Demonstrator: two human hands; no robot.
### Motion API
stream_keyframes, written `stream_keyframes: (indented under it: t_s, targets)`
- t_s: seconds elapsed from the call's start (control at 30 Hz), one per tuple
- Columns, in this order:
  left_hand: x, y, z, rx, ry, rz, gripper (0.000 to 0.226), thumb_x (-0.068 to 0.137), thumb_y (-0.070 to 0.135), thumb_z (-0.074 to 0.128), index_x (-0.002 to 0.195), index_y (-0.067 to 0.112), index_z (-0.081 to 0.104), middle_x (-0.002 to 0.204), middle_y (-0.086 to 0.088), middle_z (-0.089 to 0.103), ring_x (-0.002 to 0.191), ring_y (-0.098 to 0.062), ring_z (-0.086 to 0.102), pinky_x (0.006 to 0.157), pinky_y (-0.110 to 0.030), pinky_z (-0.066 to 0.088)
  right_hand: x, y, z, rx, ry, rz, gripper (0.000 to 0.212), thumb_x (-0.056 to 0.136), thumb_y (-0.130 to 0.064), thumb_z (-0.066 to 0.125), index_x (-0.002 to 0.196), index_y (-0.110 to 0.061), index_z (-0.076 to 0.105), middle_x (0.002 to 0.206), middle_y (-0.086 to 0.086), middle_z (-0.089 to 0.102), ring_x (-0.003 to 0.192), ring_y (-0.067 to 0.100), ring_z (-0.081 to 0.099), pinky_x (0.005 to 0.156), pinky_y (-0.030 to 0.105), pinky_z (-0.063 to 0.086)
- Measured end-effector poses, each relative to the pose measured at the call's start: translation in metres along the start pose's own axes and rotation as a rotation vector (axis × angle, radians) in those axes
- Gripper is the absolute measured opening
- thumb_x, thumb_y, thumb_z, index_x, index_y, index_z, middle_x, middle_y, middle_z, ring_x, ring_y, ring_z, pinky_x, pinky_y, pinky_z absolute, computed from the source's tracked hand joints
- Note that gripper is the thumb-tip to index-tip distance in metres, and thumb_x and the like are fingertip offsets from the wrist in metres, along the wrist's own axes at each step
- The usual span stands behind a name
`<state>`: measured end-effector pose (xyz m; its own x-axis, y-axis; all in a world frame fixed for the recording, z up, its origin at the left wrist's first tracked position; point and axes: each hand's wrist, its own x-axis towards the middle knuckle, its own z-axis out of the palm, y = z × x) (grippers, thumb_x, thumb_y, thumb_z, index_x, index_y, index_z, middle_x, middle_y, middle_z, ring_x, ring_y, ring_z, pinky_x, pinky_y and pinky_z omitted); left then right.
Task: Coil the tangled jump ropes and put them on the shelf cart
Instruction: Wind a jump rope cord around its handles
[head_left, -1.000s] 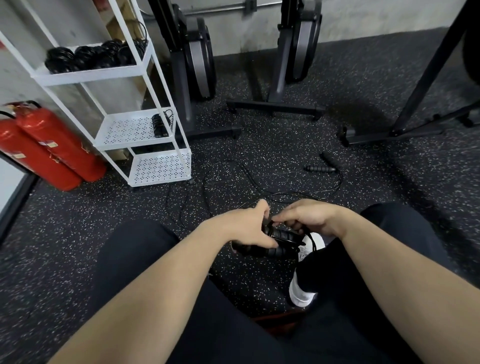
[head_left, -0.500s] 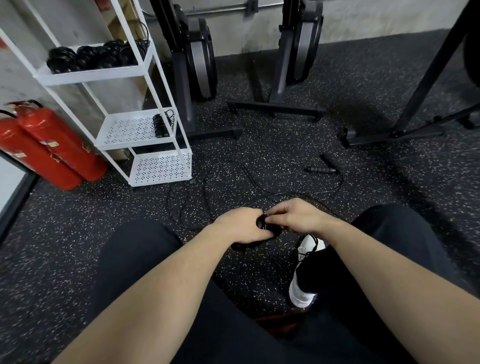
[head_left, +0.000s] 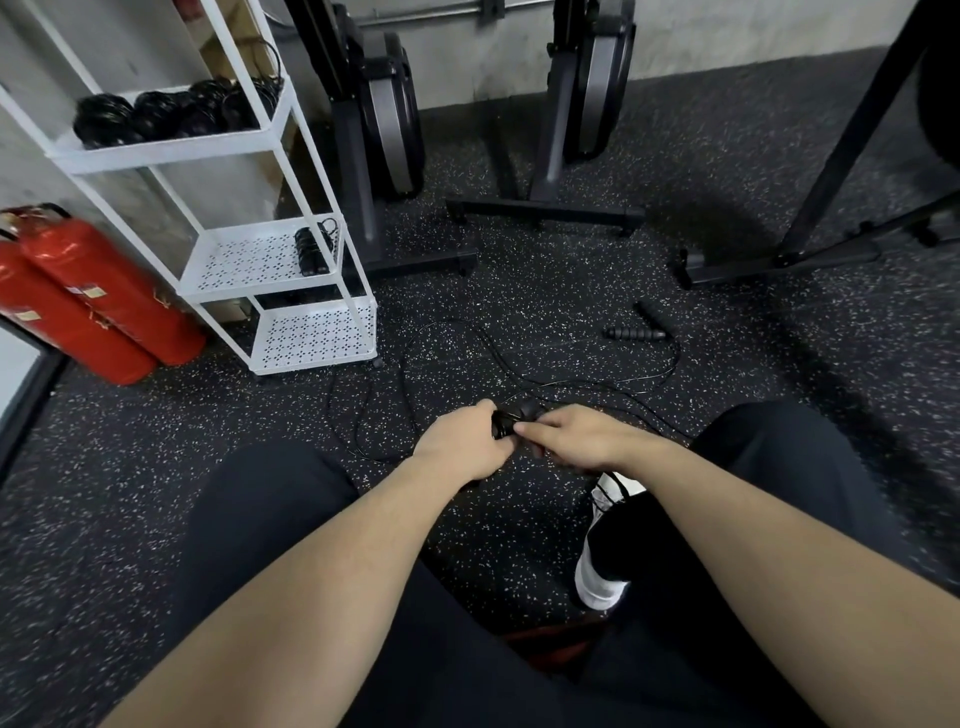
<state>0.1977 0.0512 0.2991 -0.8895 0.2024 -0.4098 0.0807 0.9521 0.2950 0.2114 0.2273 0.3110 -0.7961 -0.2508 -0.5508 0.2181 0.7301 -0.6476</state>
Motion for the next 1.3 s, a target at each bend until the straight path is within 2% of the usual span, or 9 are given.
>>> stream_keyframes:
  t_s: [0.1, 0.23, 0.37, 0.57, 0.67, 0.77, 1.0, 1.2, 1.3]
  targets:
    - [0.001, 0.001, -0.001, -0.017, 0.013, -0.048, 0.036, 0.100, 0.051, 0.053, 0.120, 0.020, 0.050, 0.098, 0.002, 0.058, 0.086, -0.023, 0.057, 0.069, -0.034, 0.044, -0.001, -0.002, -0.002, 0.024, 0.048, -0.086, 0.039, 0.103, -0.052, 0.049, 0.077, -0.025, 0.060, 0.059, -0.011, 0.049, 0.048, 0.008, 0.042, 0.050, 0.027, 0.033]
    - [0.006, -0.002, -0.004, -0.140, 0.005, -0.111, 0.033, 0.100, 0.049, 0.054, 0.119, 0.022, 0.052, 0.097, 0.004, 0.059, 0.080, -0.019, 0.057, 0.066, -0.033, 0.043, -0.001, -0.002, 0.000, 0.124, 0.077, -0.166, 0.024, 0.102, -0.043, 0.056, 0.086, -0.031, 0.070, 0.053, -0.015, 0.045, 0.049, 0.009, 0.043, 0.052, 0.026, 0.038]
    - [0.009, -0.006, -0.002, -0.306, -0.023, -0.121, 0.031, 0.099, 0.047, 0.055, 0.117, 0.023, 0.058, 0.103, 0.002, 0.067, 0.092, -0.021, 0.066, 0.078, -0.035, 0.055, -0.004, -0.006, 0.002, 0.165, 0.066, -0.195, 0.019, 0.103, -0.041, 0.056, 0.095, -0.034, 0.071, 0.059, -0.010, 0.047, 0.051, 0.009, 0.047, 0.052, 0.025, 0.043]
    - [0.006, -0.019, -0.009, -0.931, -0.103, -0.264, 0.028, 0.101, 0.033, 0.064, 0.126, 0.023, 0.058, 0.112, -0.012, 0.069, 0.089, -0.035, 0.074, 0.062, -0.048, 0.064, -0.013, -0.015, -0.003, 0.069, 0.025, -0.118, 0.036, 0.106, -0.048, 0.042, 0.087, -0.025, 0.063, 0.065, -0.007, 0.051, 0.053, 0.009, 0.042, 0.052, 0.026, 0.036]
    - [0.006, -0.025, -0.014, -1.018, -0.140, -0.255, 0.035, 0.097, 0.026, 0.071, 0.129, 0.028, 0.057, 0.114, -0.012, 0.070, 0.093, -0.035, 0.073, 0.065, -0.052, 0.063, -0.016, -0.013, -0.008, 0.155, 0.019, -0.076, 0.042, 0.107, -0.051, 0.039, 0.086, -0.022, 0.062, 0.065, -0.007, 0.050, 0.056, 0.009, 0.044, 0.053, 0.022, 0.037]
    - [0.005, -0.026, -0.017, -1.122, -0.204, -0.259, 0.028, 0.095, 0.019, 0.073, 0.122, 0.019, 0.064, 0.111, -0.017, 0.072, 0.088, -0.035, 0.074, 0.069, -0.055, 0.063, -0.016, -0.009, -0.011, 0.207, 0.048, -0.104, 0.041, 0.104, -0.053, 0.045, 0.085, -0.023, 0.065, 0.059, -0.013, 0.050, 0.057, 0.008, 0.044, 0.057, 0.024, 0.039]
    - [-0.008, -0.019, -0.037, -1.416, -0.371, -0.172, 0.030, 0.100, 0.014, 0.065, 0.129, 0.012, 0.060, 0.114, -0.024, 0.074, 0.098, -0.040, 0.074, 0.073, -0.049, 0.062, -0.006, 0.005, -0.016, 0.351, 0.146, -0.043, 0.037, 0.102, -0.052, 0.052, 0.086, -0.019, 0.061, 0.050, -0.015, 0.040, 0.052, 0.011, 0.035, 0.055, 0.027, 0.033]
    - [-0.017, -0.010, -0.045, -1.586, -0.325, -0.031, 0.034, 0.102, 0.021, 0.061, 0.135, 0.015, 0.057, 0.120, -0.019, 0.073, 0.099, -0.035, 0.073, 0.074, -0.048, 0.062, -0.010, 0.003, -0.016, 0.437, 0.008, -0.164, 0.036, 0.104, -0.049, 0.049, 0.083, -0.020, 0.057, 0.055, -0.010, 0.037, 0.051, 0.010, 0.031, 0.050, 0.022, 0.028]
    - [-0.018, -0.008, -0.047, -1.597, -0.284, 0.000, 0.033, 0.102, 0.029, 0.059, 0.132, 0.016, 0.057, 0.115, -0.017, 0.074, 0.092, -0.032, 0.074, 0.064, -0.042, 0.061, -0.009, 0.001, -0.017, 0.462, 0.035, -0.205, 0.036, 0.104, -0.046, 0.049, 0.082, -0.019, 0.057, 0.055, -0.009, 0.037, 0.051, 0.010, 0.032, 0.051, 0.022, 0.028]
